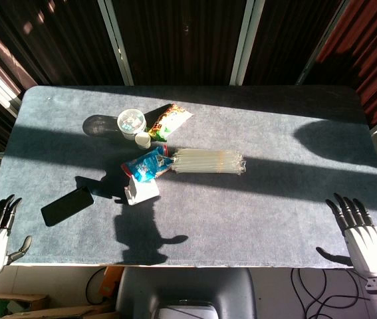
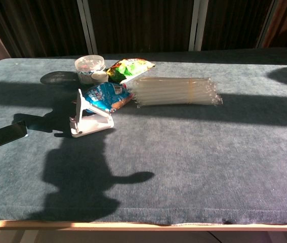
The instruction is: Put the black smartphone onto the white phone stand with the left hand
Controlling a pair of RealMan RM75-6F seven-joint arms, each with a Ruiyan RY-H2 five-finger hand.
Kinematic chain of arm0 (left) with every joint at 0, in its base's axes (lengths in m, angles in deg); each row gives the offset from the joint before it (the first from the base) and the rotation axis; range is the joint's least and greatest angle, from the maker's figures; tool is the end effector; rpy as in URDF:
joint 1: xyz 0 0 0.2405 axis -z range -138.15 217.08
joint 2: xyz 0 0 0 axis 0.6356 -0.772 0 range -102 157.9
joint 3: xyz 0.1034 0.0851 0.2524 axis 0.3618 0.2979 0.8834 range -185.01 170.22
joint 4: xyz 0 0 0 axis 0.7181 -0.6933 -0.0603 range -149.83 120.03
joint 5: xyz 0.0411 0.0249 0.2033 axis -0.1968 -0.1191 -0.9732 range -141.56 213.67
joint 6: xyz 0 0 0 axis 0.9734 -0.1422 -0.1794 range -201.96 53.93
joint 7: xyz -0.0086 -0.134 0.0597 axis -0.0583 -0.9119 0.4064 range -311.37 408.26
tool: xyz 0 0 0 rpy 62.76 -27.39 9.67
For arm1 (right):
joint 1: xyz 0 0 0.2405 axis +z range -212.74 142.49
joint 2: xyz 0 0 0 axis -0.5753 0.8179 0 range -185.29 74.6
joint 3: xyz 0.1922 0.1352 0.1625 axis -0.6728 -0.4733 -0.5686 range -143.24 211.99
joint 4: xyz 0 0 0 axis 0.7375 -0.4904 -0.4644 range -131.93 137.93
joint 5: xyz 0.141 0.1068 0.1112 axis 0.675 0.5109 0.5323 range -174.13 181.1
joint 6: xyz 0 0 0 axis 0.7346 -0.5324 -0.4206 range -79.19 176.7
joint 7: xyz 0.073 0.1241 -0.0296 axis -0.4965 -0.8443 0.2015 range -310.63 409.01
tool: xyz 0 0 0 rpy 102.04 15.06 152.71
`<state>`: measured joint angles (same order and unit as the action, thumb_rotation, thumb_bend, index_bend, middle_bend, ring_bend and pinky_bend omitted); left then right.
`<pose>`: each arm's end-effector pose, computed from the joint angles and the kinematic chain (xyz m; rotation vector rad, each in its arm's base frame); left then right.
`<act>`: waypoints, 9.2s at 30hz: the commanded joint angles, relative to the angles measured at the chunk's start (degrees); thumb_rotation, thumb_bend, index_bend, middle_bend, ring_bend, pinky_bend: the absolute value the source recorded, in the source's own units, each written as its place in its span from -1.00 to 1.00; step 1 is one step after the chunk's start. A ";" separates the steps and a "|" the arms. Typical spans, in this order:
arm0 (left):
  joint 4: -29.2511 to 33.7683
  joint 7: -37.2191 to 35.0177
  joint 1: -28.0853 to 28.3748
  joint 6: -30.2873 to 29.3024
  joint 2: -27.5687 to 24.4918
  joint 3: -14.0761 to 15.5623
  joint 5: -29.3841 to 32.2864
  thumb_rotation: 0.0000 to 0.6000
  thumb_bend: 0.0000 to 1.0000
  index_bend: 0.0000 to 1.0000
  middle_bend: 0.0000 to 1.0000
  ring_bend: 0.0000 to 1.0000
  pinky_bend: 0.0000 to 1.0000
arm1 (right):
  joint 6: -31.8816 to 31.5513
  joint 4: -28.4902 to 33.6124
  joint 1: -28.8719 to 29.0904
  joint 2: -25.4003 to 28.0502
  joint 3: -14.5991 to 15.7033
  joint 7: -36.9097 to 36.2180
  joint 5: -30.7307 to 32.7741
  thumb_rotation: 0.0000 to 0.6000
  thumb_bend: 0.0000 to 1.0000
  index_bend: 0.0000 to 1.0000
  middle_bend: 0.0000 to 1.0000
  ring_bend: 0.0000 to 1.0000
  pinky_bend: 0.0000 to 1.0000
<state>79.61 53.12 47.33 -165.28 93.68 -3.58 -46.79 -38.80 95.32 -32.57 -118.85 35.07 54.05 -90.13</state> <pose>-0.3297 0.1785 0.1621 -1.3808 -0.8840 -0.8864 -0.3295 -0.1587 0.1662 1.5154 -0.8135 0.8629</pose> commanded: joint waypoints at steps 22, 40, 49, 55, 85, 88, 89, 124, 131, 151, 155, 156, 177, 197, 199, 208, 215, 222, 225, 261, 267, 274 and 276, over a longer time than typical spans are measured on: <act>14.64 55.96 15.76 14.14 14.63 -12.28 33.61 1.00 -0.45 -0.82 -0.66 -0.86 -0.63 | 3.18 1.01 1.82 0.47 0.22 -0.57 -0.61 1.00 -0.57 -1.00 -1.00 -1.00 -1.00; 1.95 73.37 28.81 5.71 28.28 -19.44 59.64 1.00 -0.46 -0.87 -0.78 -0.86 -0.60 | 3.78 1.20 2.70 1.75 0.65 -3.43 -1.64 1.00 -0.57 -1.00 -1.00 -1.00 -1.00; 0.73 72.66 30.55 8.41 27.60 -21.20 65.82 1.00 -0.46 -0.82 -0.71 -0.83 -0.58 | 3.15 1.03 2.50 1.84 0.65 -3.96 -1.68 1.00 -0.57 -1.00 -1.00 -1.00 -1.00; -0.85 71.49 31.84 9.46 27.51 -21.28 67.24 1.00 -0.46 -0.82 -0.70 -0.81 -0.57 | 2.83 1.04 2.40 1.94 0.74 -4.21 -1.88 1.00 -0.57 -1.00 -1.00 -1.00 -1.00; -17.97 76.13 37.81 13.94 32.27 -22.48 79.26 1.00 -0.42 -0.39 -0.06 -0.50 -0.51 | 2.23 0.71 2.23 2.31 0.49 -5.53 -1.47 1.00 -0.57 -1.00 -1.00 -1.00 -1.00; -19.19 76.98 38.11 14.50 32.57 -22.65 80.36 1.00 -0.42 -0.22 0.17 -0.34 -0.49 | 2.28 0.74 2.24 2.29 0.43 -5.45 -1.33 1.00 -0.57 -1.00 -1.00 -1.00 -1.00; -19.58 77.23 38.19 14.82 32.65 -22.74 80.73 1.00 -0.41 -0.14 0.27 -0.26 -0.48 | 2.32 0.74 2.25 2.26 0.43 -5.40 -1.30 1.00 -0.57 -1.00 -1.00 -1.00 -1.00; 1.04 31.56 22.02 27.16 11.28 -14.56 37.24 1.00 0.06 0.66 1.00 0.52 -0.23 | 2.95 1.05 2.22 1.49 0.70 -3.06 -1.15 1.00 -0.57 -1.00 -1.00 -1.00 -1.00; 3.21 16.77 17.70 24.18 7.46 -13.96 25.57 1.00 0.06 0.66 1.00 0.52 -0.24 | 2.77 1.12 2.08 1.33 0.78 -2.68 -1.28 1.00 -0.57 -1.00 -1.00 -1.00 -1.00; 5.27 -23.60 15.70 18.54 13.16 -20.48 9.58 1.00 0.05 0.67 1.00 0.52 -0.27 | 3.91 1.42 2.48 0.79 0.81 -1.15 -0.93 1.00 -0.57 -1.00 -1.00 -1.00 -1.00; 3.44 -15.90 17.75 17.32 18.33 -21.05 11.59 1.00 0.05 0.67 1.00 0.52 -0.27 | 3.88 1.38 2.52 0.84 0.74 -1.35 -0.85 1.00 -0.57 -1.00 -1.00 -1.00 -1.00; 2.96 -14.42 18.17 17.05 19.57 -21.24 12.21 1.00 0.05 0.67 1.00 0.52 -0.28 | 3.91 1.38 2.54 0.87 0.75 -1.38 -0.87 1.00 -0.57 -1.00 -1.00 -1.00 -1.00; -9.06 -5.06 21.64 14.75 35.86 -23.21 19.11 1.00 0.04 0.68 1.00 0.51 -0.27 | 4.12 1.04 2.74 1.42 0.84 -2.70 -0.84 1.00 -0.57 -1.00 -1.00 -1.00 -1.00; -16.08 -16.04 20.83 13.75 43.88 -24.07 16.44 1.00 0.05 0.69 1.00 0.51 -0.29 | 3.78 0.72 2.50 1.90 0.96 -3.98 -0.68 1.00 -0.57 -1.00 -1.00 -1.00 -1.00; -17.62 -17.09 20.84 13.75 44.73 -24.09 16.15 1.00 0.05 0.69 1.00 0.51 -0.29 | 3.73 0.67 2.46 1.95 0.97 -4.12 -0.68 1.00 -0.57 -1.00 -1.00 -1.00 -1.00; -22.61 -19.35 20.88 14.46 47.33 -23.93 15.24 1.00 0.08 0.69 1.00 0.50 -0.30 | 3.28 0.43 2.25 2.14 0.92 -4.76 -0.69 1.00 -0.57 -1.00 -1.00 -1.00 -1.00; -24.57 -20.17 20.79 14.78 48.29 -24.15 14.85 1.00 0.08 0.69 1.00 0.50 -0.30 | 3.30 0.45 2.22 2.12 0.93 -4.62 -0.69 1.00 -0.57 -1.00 -1.00 -1.00 -1.00; -27.64 -21.82 20.95 15.87 49.37 -24.74 15.03 1.00 0.08 0.69 1.00 0.50 -0.31 | 3.25 0.45 2.15 2.12 0.89 -4.60 -0.59 1.00 -0.57 -1.00 -1.00 -1.00 -1.00; -28.45 -22.36 20.90 16.10 49.65 -24.70 14.83 1.00 0.08 0.69 1.00 0.50 -0.31 | 3.25 0.45 2.16 2.13 0.88 -4.64 -0.62 1.00 -0.57 -1.00 -1.00 -1.00 -1.00; -23.61 -21.11 20.18 21.70 45.00 -22.37 13.55 1.00 -0.42 -1.00 -1.00 -0.97 -0.93 | 3.10 0.42 2.05 2.22 0.76 -4.62 -0.58 1.00 -0.57 -1.00 -1.00 -1.00 -1.00; -21.74 -21.24 19.83 21.59 43.67 -21.55 12.43 1.00 -0.44 -1.00 -1.00 -1.00 -0.97 | 3.16 0.43 2.08 2.16 0.79 -4.43 -0.66 1.00 -0.57 -1.00 -1.00 -1.00 -1.00; -10.54 -15.36 16.38 20.85 26.74 -14.49 4.86 1.00 -0.42 -1.00 -1.00 -1.00 -1.00 | 2.81 0.26 1.83 2.15 0.83 -4.56 -0.64 1.00 -0.57 -1.00 -1.00 -1.00 -1.00; -7.50 -13.02 15.17 21.35 20.20 -12.52 3.79 1.00 -0.41 -1.00 -1.00 -1.00 -1.00 | 3.00 0.26 1.83 2.00 0.87 -4.13 -0.56 1.00 -0.57 -1.00 -1.00 -1.00 -1.00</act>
<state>66.21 35.84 64.81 -144.45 123.62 -20.09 -40.20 -35.84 95.58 -30.73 -116.81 35.93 49.89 -90.72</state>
